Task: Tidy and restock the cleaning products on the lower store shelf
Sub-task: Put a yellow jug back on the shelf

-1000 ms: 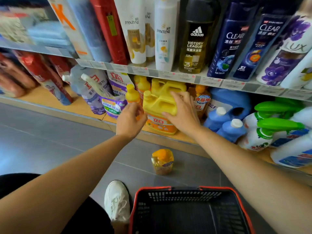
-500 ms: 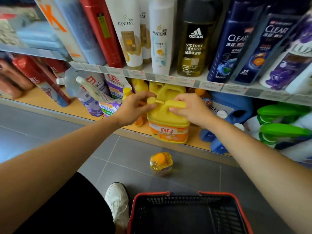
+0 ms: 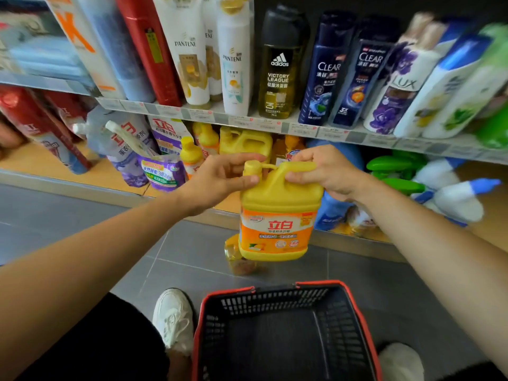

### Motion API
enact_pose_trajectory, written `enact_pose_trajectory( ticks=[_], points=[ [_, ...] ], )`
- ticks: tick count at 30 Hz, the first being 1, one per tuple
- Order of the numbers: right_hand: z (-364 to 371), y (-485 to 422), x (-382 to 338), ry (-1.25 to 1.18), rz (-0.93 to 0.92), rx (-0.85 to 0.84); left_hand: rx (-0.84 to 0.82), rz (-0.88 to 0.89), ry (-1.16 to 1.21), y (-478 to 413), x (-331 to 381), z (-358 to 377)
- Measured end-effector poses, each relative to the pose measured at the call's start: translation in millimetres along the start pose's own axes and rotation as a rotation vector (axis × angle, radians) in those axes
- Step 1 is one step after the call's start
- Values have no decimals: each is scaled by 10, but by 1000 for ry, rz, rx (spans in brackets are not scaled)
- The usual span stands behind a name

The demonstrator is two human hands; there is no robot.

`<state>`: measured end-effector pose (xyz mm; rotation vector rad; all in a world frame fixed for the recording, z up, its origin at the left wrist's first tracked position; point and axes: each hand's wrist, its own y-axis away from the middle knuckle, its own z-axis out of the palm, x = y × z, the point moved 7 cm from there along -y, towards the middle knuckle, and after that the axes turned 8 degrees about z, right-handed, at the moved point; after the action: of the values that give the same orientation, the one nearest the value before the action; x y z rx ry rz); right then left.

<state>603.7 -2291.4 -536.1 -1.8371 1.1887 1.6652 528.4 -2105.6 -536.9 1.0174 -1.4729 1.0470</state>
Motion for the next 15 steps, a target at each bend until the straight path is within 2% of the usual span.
enact_pose_trajectory(
  ticks=[7,10,13,15],
  points=[
    [-100,-241,-140,346,-52,160,152,118,-657,-183,6,-82],
    [-129,-205,-192,482,-103,231,145,178,-857,-268,60,17],
    [-210,-135,-230,504,-111,262,110,219,-903,-313,121,107],
    [-292,-99,-224,488,-94,237,66,241,-808,-342,135,142]
  ],
)
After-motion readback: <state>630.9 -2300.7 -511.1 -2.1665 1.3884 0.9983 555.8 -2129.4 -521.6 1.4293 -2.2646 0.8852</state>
